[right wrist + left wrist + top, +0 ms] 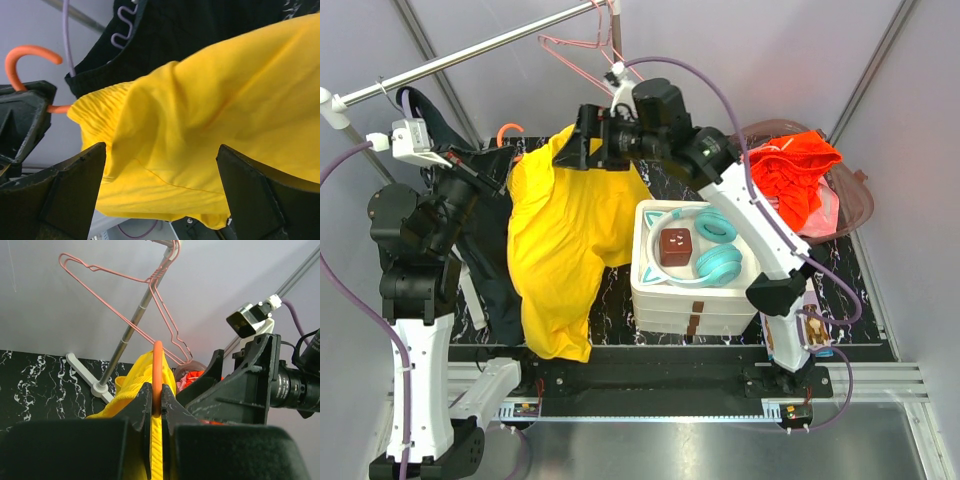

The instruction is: Remove the shorts from the hanger

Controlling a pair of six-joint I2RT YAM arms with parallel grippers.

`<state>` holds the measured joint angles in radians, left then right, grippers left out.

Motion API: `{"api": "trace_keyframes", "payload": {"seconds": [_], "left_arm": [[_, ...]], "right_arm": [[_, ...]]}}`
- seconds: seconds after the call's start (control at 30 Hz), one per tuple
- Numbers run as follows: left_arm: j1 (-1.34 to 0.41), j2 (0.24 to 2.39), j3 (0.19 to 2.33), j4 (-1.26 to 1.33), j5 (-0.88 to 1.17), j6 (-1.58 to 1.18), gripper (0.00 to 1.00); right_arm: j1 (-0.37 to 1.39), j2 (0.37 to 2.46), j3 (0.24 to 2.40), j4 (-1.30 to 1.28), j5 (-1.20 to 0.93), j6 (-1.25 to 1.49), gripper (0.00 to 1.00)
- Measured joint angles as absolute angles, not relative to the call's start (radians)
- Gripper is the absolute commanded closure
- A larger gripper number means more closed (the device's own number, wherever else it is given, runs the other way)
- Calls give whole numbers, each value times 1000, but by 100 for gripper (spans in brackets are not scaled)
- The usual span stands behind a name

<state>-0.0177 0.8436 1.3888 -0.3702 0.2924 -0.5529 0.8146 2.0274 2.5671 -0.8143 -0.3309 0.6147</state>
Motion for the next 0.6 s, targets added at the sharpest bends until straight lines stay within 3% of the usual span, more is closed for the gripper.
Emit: {"api": "trace_keyframes", "payload": {"seconds": [0.1,0.2,0.27,0.47,0.6], "left_arm": [[-18,844,1389,-373,303,-561,100],[-18,842,1387,-373,319,-574,100],[-18,838,1383,-373,332,-579,100],[-18,835,1383,-384,357,-581,100],[-18,835,1380,-388,378,-583,100]], "right_arm": [[855,2037,2567,-777,-331,643,12],[861,2038,2567,-749,-326,660,33],[858,2040,2567,-736,-311,673,55],[857,2046,2567,-721,-271,680,100],[856,2046,2567,-731,-243,670,100]]}}
